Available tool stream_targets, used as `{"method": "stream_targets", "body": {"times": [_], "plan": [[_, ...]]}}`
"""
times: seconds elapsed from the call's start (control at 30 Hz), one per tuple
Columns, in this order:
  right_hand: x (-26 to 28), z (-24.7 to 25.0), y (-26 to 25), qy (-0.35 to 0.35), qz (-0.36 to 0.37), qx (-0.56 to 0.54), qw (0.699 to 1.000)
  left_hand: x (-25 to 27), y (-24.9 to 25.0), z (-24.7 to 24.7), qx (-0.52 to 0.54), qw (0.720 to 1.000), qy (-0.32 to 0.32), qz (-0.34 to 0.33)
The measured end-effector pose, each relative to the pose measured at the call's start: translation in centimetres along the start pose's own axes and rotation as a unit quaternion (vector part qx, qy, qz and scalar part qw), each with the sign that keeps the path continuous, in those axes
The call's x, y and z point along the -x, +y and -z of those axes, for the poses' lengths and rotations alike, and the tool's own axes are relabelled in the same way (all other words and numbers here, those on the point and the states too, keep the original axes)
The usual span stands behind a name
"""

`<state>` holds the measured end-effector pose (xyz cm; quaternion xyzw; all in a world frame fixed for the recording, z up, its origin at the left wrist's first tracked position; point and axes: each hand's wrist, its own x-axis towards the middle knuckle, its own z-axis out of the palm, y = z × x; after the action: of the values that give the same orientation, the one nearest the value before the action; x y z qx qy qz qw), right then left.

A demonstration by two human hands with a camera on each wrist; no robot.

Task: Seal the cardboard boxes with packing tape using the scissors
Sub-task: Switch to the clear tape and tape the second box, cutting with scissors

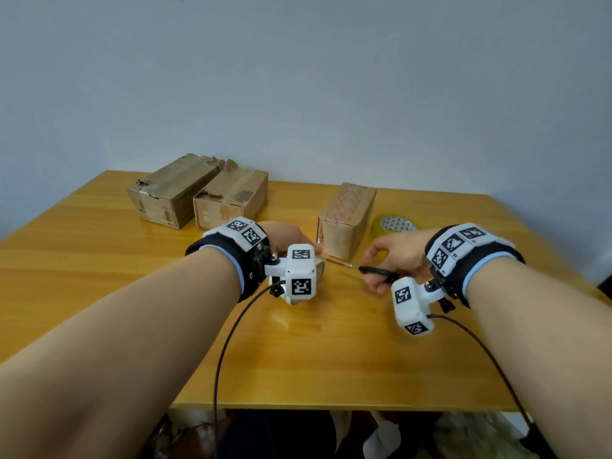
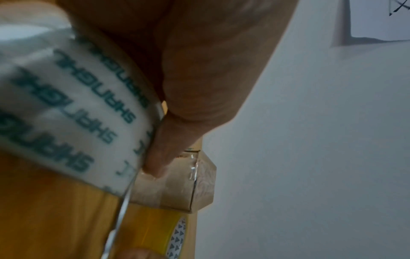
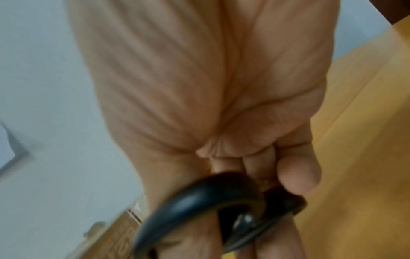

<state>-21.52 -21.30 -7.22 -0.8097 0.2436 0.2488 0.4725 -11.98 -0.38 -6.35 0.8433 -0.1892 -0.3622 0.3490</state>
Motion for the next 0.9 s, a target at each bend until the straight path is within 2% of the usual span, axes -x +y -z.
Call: {"method": "stream_targets", "body": {"times": [0.03, 0.1, 0.2, 0.27, 0.4, 0.53, 0.6, 0.7, 0.8, 0.9], "plan": [[0.1, -0.5, 0.2, 0.013, -0.005, 0.019, 1.000, 0.3, -0.1, 0.4, 0.029, 1.000, 0.004, -0.001], [0.1, -1.2, 0.3, 0.066, -0.001, 0.126, 0.990, 0.9, -0.1, 1.0, 0.079, 0.997, 0.012, -0.019], [0.1, -2.5, 0.1, 0.154, 0.018, 0.282, 0.947, 1.8, 0.0, 1.5, 0.142, 0.989, -0.037, -0.023], [-0.1, -3.3, -0.2, 0.157, 0.020, 0.324, 0.933, 2.1, 0.1, 1.9, 0.152, 0.987, -0.056, -0.023], [0.3, -4.2, -0.8, 0.155, 0.011, 0.384, 0.910, 2.5, 0.1, 2.1, 0.130, 0.989, -0.029, -0.060], [0.9, -4.1, -1.2, 0.160, 0.024, 0.302, 0.939, 2.5, -0.5, 2.3, 0.182, 0.981, -0.005, -0.067], [1.5, -4.0, -2.0, 0.203, 0.088, 0.171, 0.960, 2.6, -0.6, 2.3, 0.197, 0.977, -0.004, -0.078], [2.3, -4.1, -4.2, 0.219, 0.181, -0.007, 0.959, 2.7, -0.7, 2.2, 0.189, 0.977, 0.014, -0.100], [2.4, -4.8, -5.6, 0.214, 0.201, -0.010, 0.956, 2.7, -0.6, 1.5, 0.147, 0.982, 0.004, -0.121], [1.9, -5.4, -6.1, 0.234, 0.183, -0.048, 0.953, 3.0, -0.5, 1.0, 0.116, 0.985, 0.022, -0.129]]}}
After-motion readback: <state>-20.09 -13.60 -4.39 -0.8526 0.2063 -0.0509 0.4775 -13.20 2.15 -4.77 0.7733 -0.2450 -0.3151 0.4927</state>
